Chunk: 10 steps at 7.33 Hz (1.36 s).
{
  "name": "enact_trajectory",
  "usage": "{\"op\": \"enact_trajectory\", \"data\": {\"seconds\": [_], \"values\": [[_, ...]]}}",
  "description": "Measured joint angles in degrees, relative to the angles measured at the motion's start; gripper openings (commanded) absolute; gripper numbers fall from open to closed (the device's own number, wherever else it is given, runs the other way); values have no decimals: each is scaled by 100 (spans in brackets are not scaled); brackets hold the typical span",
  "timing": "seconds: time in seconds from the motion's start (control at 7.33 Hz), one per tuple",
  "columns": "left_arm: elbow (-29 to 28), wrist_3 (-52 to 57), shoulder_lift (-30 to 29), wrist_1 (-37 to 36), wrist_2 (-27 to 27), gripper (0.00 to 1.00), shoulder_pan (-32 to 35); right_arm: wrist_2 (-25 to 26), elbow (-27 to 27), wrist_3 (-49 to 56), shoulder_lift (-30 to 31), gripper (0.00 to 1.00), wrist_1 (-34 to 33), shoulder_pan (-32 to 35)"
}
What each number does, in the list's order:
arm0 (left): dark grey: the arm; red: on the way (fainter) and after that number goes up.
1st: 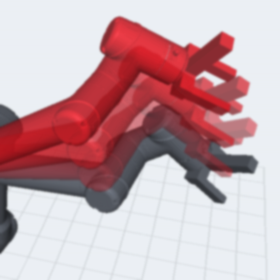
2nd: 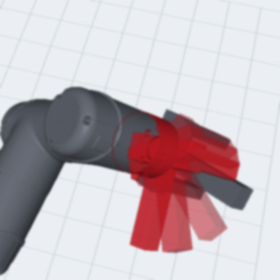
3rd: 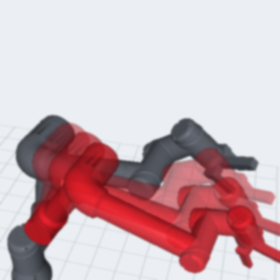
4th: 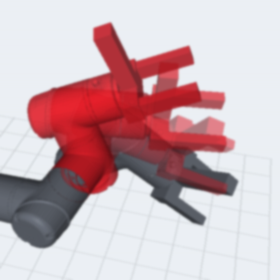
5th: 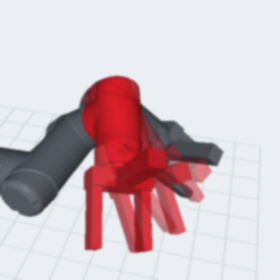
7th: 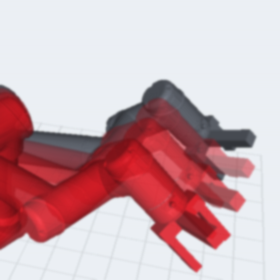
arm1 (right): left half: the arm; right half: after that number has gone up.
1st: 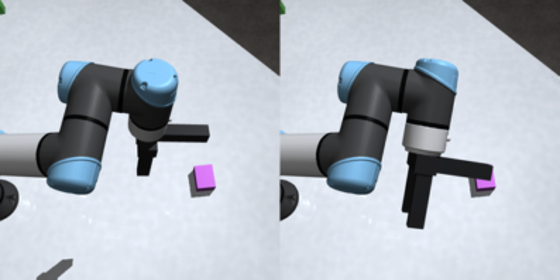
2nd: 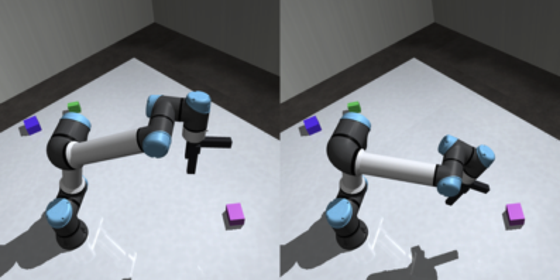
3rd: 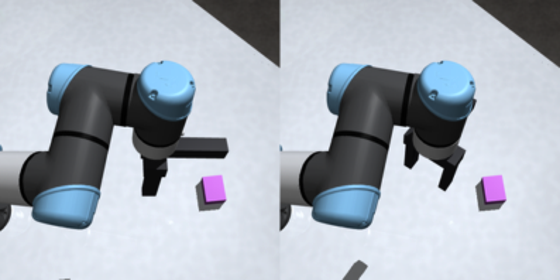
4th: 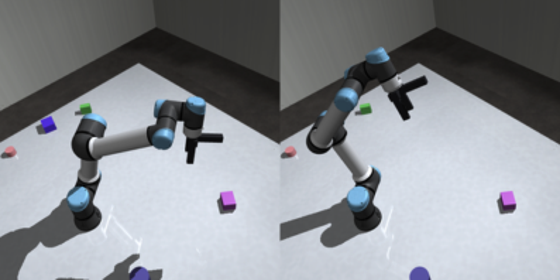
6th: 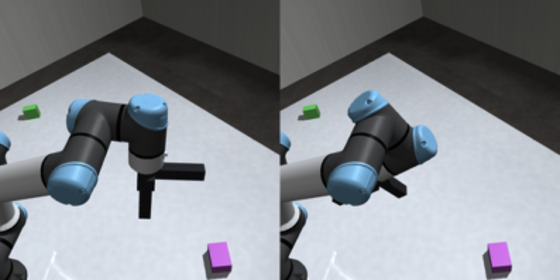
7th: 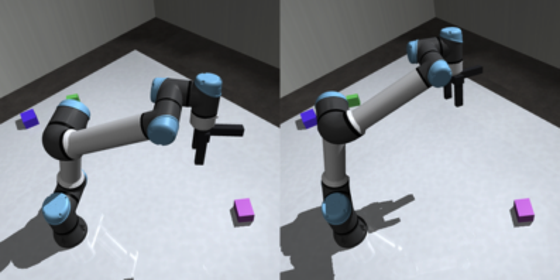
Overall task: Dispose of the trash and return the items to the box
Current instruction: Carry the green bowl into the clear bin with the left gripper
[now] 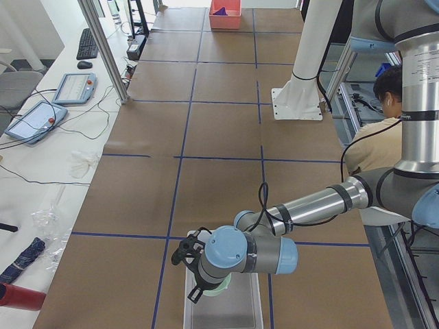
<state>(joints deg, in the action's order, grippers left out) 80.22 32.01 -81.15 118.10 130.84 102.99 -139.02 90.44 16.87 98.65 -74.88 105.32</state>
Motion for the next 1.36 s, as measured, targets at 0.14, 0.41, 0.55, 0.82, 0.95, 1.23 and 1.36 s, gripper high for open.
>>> {"op": "enact_trajectory", "data": {"seconds": [0.14,0.41,0.55,0.82,0.95,1.23,1.36], "values": [[-90,-769,181,677,-17,0,-67,4,0,0,-2,100,0,-1],[-310,-1530,332,1418,-9,38,-312,6,0,0,-6,100,0,-3],[-347,-1607,348,1520,8,73,-442,7,0,0,-9,100,0,-3],[-318,-1629,350,1762,19,100,-643,1,0,-6,-18,99,-2,-3],[-142,-1637,336,1795,18,100,-720,-3,15,-36,-26,99,-8,-3],[725,-1650,212,712,15,100,-886,-15,197,-286,-105,100,-105,-75],[1355,-1641,107,-352,18,100,-910,6,320,-391,-214,100,-346,-219]]}}
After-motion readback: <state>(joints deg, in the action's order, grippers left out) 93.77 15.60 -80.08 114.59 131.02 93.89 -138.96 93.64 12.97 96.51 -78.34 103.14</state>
